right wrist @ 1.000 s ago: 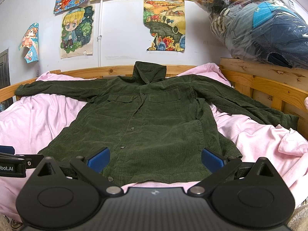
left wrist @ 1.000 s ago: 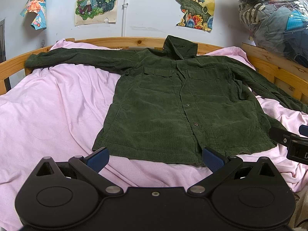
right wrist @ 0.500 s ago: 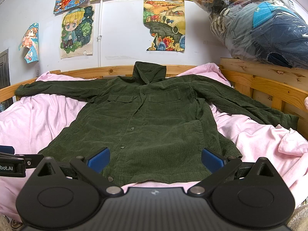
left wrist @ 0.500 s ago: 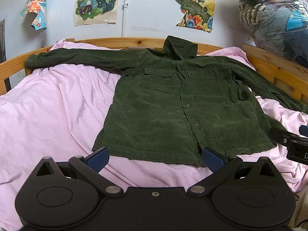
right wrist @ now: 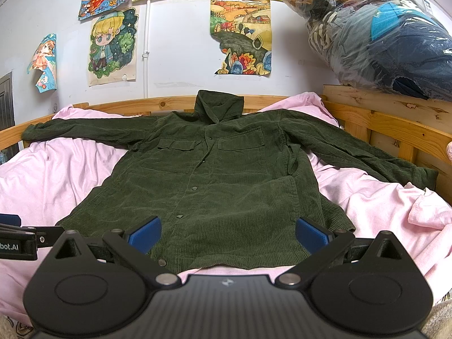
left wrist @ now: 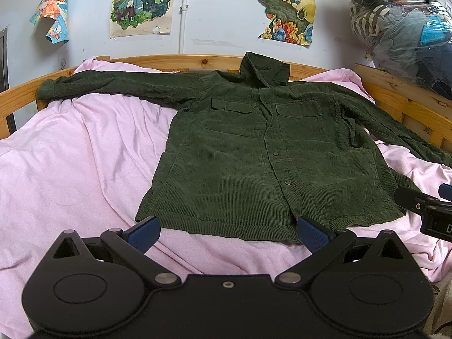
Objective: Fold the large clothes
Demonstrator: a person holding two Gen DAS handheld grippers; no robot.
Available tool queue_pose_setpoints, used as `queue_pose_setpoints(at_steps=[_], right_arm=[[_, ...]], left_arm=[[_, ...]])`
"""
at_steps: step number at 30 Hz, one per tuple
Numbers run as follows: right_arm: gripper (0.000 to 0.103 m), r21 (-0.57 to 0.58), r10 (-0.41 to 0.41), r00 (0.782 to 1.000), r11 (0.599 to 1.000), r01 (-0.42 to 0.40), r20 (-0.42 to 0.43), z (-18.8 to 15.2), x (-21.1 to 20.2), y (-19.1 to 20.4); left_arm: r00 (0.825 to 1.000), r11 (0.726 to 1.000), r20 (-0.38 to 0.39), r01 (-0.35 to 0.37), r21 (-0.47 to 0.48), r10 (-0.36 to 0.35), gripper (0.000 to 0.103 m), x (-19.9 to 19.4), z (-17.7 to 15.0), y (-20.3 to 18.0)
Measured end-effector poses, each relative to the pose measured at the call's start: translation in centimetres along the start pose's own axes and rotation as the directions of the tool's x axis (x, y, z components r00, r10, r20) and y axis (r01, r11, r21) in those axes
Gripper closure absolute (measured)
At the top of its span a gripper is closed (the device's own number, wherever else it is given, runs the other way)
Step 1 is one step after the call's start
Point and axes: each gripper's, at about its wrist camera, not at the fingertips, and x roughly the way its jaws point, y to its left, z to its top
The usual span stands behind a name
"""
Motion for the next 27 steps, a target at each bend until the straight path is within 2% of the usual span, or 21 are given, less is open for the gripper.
queue_pose_setpoints(at_steps=[21,24,27], right_arm=[[0.000,0.008,-0.012,1.000,1.000,0.012,0.007,-0.5,0.6,0.1],[0.000,0.059,-0.026,1.000,0.998,0.026,0.006,-0.4,0.5,-0.7],[0.000,0.183,-0.017,0.999,0.983,0.023,-0.036,0.8,0.6,-3.4]], left_arm=[[1.000,1.000,-0.018,-0.003,0.002,0.003,0.001,0.3,-0.2,-0.3],[0.999,1.000,-0.033,-0.026,0.004,0.026,0.001,0.5,0.1,-0.4],[0.999,0.999,-0.045,-0.029,0.013,0.030,0.001,1.1,1.2,-0.5]])
